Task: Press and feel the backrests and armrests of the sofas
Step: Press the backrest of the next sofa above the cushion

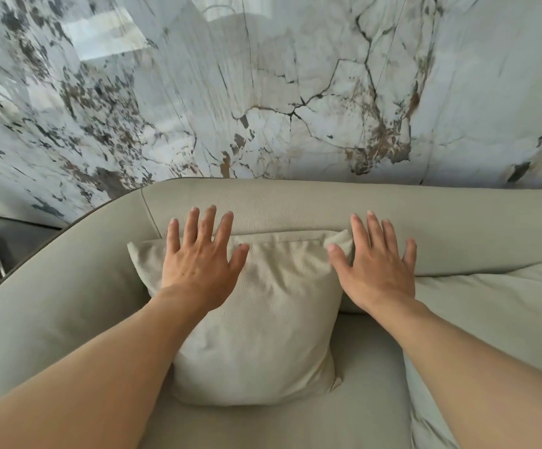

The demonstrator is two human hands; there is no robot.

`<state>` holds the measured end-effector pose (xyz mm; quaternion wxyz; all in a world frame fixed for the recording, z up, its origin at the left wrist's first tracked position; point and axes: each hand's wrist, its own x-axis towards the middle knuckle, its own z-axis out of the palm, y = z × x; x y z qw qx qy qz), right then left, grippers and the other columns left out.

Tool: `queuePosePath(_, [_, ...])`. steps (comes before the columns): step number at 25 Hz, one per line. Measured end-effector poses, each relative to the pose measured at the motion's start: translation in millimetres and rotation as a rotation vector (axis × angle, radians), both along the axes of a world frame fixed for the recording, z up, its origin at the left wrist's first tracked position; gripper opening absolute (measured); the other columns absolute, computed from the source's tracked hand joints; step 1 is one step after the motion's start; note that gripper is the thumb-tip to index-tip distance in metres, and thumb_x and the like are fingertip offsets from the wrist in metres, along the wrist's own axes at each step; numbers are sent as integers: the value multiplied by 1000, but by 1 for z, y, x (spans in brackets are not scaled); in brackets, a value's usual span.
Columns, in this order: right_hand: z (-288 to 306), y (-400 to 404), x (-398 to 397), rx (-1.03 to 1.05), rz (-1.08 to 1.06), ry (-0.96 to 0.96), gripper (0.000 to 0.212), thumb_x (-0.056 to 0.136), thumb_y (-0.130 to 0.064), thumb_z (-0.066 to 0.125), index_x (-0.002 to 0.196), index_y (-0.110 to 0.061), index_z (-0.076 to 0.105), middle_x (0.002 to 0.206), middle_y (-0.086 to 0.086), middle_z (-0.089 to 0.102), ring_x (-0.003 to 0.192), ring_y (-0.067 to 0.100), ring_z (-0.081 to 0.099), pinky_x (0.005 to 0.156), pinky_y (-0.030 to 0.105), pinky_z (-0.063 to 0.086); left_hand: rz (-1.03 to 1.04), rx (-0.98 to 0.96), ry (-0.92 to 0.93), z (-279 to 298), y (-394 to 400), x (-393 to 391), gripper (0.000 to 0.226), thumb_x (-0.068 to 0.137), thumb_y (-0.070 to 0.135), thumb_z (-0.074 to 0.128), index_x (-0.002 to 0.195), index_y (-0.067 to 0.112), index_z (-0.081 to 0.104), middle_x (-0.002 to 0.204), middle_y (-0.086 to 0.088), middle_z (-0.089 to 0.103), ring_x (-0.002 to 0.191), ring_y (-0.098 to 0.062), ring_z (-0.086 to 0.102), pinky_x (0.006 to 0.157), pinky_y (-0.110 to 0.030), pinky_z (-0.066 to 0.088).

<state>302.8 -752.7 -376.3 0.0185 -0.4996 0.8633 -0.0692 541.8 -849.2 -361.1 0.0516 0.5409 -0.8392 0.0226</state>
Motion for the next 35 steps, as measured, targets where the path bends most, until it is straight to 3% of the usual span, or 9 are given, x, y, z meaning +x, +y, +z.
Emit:
queuePosePath(8, [-43,-90,17,-37,30,-4,75,86,-70,5,151,-36,-8,162,-8,-16,146,13,-17,115,52,-10,16,21,65,-46,-90,-2,71,89,65,3,152,32,1,163,-1,-4,147,-22,-15,116,-45,-17])
queuePosePath(12, [-73,-106,21,-81,21,122,72,89,-68,4,150,-34,-13,162,-5,-12,147,18,-14,116,55,-7,6,-21,123,-77,-106,-8,69,91,64,7,152,33,1,163,-1,2,148,-23,-10,118,-48,-11])
queuePosePath(18, [-92,-114,23,-289,-12,196,71,91,-59,24,153,-23,18,161,7,20,147,30,13,115,59,7,29,-212,195,-107,-112,-18,70,90,57,29,152,26,18,159,-8,21,147,-32,11,117,-53,1])
queuePosePath(27, [-99,-137,16,-349,-46,249,71,91,-60,23,152,-23,22,160,7,23,147,30,14,114,60,9,15,-296,199,-114,-138,-27,71,88,56,32,151,24,23,156,-11,26,144,-35,18,116,-57,7])
queuePosePath(35, [-105,-167,7,-398,-78,287,71,91,-58,27,151,-21,25,159,8,25,146,30,16,114,59,9,-4,-276,202,-111,-172,-41,71,88,57,31,151,24,23,156,-10,24,144,-34,15,116,-54,2])
